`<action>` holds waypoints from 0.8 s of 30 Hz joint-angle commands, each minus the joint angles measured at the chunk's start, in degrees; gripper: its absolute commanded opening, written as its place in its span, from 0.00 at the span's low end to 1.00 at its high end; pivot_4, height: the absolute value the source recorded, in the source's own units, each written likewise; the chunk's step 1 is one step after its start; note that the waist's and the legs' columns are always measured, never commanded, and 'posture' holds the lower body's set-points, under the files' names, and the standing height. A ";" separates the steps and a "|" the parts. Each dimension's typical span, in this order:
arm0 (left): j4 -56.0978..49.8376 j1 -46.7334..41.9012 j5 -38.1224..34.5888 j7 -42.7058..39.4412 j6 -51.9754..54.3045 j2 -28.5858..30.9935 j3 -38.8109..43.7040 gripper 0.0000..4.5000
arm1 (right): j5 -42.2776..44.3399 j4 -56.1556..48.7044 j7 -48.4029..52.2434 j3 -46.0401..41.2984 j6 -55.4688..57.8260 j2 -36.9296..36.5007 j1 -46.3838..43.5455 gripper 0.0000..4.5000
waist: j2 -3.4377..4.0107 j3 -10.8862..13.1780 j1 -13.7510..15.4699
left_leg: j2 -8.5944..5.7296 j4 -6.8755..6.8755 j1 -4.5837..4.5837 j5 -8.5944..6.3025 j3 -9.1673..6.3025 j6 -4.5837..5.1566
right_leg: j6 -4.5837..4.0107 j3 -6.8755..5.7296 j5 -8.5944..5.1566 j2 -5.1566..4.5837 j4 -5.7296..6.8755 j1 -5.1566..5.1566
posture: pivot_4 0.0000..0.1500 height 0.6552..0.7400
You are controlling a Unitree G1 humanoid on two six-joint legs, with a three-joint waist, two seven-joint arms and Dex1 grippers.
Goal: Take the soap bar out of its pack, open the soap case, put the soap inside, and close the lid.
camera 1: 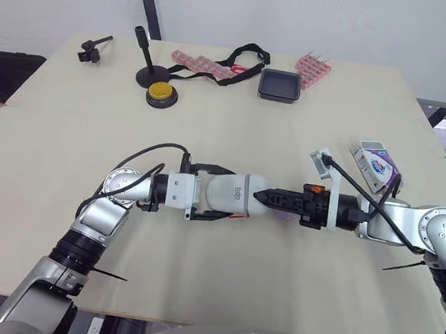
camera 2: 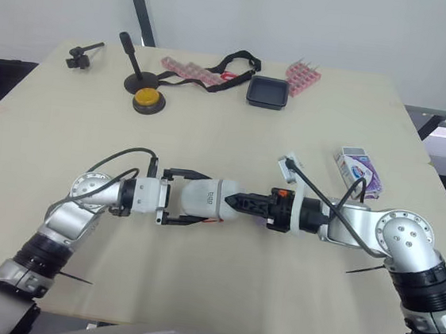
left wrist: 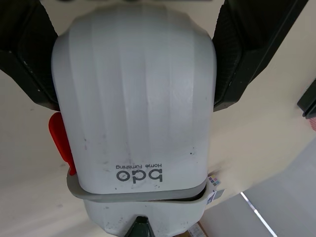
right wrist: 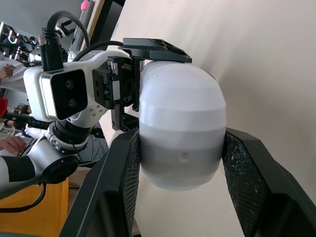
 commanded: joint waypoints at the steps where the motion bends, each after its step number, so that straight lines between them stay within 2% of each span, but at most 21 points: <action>1: -3.59 0.14 -0.81 0.77 -0.38 -0.14 -0.25 0.77 | -0.37 0.07 2.53 -1.45 1.28 -0.82 1.30 0.44 | 0.00 0.00 0.06 | 0.00 0.00 0.00 0.00 0.00 0.00 | 0.00 0.00 0.00 0.00 0.00 0.00 | 1.00 0.87; 14: -2.74 0.24 -0.72 0.78 -0.69 0.12 -0.61 0.77 | 1.63 3.41 7.80 -7.44 4.68 -8.70 6.26 0.44 | -0.01 0.00 0.28 | 0.00 -0.01 0.00 0.00 0.00 0.01 | -0.01 0.01 0.00 -0.01 -0.04 0.00 | 1.00 0.87; 19: -1.80 -0.31 -0.62 0.61 -0.28 0.41 -0.49 0.77 | 1.11 4.45 12.59 -14.61 7.68 -16.98 8.50 0.44 | -0.01 0.01 0.70 | -0.01 -0.03 -0.01 0.00 0.01 0.02 | -0.01 0.02 -0.01 -0.01 -0.08 0.00 | 1.00 0.87; 21: -1.73 -0.26 -0.64 0.58 -0.18 0.61 -0.51 0.77 | -1.53 5.71 15.45 -17.23 9.11 -20.46 8.40 0.44 | -0.02 0.02 0.71 | -0.01 -0.03 0.00 0.00 0.01 0.02 | -0.01 0.03 0.00 0.00 -0.09 0.01 | 1.00 0.87; 24: -1.66 0.02 -0.64 0.48 -0.01 0.79 -0.63 0.77 | -12.81 7.21 21.91 -18.83 10.55 -26.42 8.84 0.44 | -0.03 0.02 0.86 | -0.01 -0.03 0.00 0.01 0.01 0.04 | -0.02 0.03 -0.01 -0.01 -0.10 0.03 | 1.00 0.87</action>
